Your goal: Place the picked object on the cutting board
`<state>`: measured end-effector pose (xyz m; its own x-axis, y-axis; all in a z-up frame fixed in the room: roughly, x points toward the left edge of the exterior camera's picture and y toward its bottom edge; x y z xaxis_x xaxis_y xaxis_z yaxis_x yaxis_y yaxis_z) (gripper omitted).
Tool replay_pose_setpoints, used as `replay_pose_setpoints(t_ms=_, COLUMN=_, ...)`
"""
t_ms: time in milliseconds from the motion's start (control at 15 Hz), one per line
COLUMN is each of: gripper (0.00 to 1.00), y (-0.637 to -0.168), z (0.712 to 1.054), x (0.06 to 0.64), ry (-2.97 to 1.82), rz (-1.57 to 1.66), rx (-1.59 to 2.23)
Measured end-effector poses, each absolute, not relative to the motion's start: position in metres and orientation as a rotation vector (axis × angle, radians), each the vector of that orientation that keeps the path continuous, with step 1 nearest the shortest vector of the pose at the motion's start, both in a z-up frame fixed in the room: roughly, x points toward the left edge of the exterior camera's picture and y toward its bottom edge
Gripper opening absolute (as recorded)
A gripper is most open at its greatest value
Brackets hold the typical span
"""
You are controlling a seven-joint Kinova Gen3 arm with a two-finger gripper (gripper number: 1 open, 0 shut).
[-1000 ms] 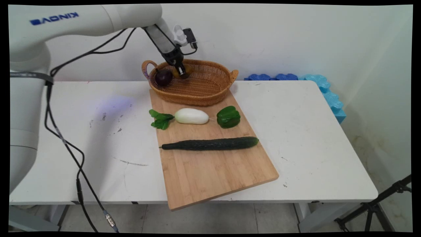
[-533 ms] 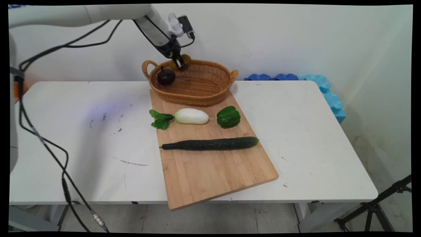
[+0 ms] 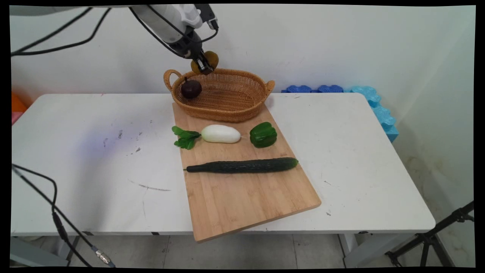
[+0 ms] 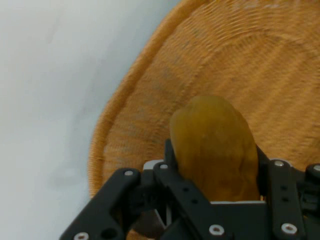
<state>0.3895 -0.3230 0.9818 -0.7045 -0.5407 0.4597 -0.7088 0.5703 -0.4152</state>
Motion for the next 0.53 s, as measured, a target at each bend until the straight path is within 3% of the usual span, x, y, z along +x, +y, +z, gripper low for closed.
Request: replay_pose_setpoints(t_ms=533, gripper=0.00, y=-0.236, z=1.021, x=0.334, ry=-2.515, rz=0.684, rx=1.003)
